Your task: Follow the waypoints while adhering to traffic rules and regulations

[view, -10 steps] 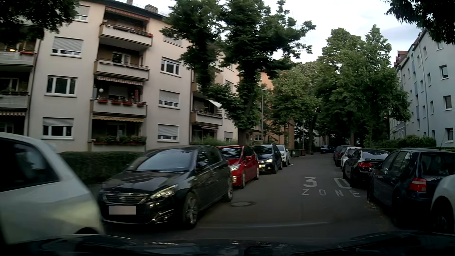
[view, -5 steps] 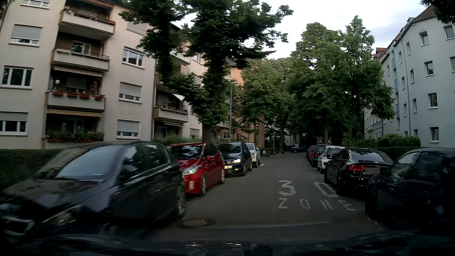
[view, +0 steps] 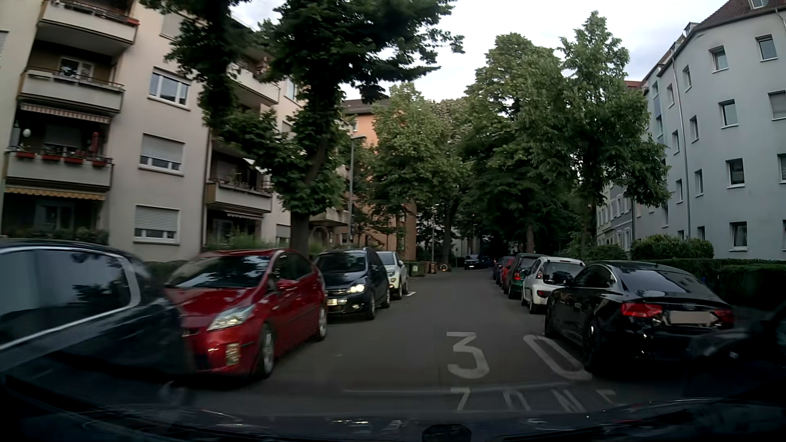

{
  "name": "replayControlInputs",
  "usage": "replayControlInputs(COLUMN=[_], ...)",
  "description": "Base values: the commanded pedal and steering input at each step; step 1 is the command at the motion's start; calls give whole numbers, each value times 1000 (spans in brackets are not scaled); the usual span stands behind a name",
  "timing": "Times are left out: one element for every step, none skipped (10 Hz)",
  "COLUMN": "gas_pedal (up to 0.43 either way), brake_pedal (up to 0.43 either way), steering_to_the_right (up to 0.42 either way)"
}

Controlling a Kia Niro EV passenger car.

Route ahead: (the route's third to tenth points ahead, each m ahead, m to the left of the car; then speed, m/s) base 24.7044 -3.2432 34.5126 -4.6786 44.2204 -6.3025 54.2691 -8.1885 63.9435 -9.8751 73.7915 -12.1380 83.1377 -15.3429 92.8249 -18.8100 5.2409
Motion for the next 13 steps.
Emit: replayControlInputs(gas_pedal=[260, 248, 240, 228, 220, 209, 197, 189, 189, 189, 189, 177, 177], brake_pedal=[0, 0, 0, 0, 0, 0, 0, 0, 0, 0, 0, 0, 0], steering_to_the_right=[92, 80, 64, 56, 52, 45, 42, 40, 40, 39, 37, 32, 25])
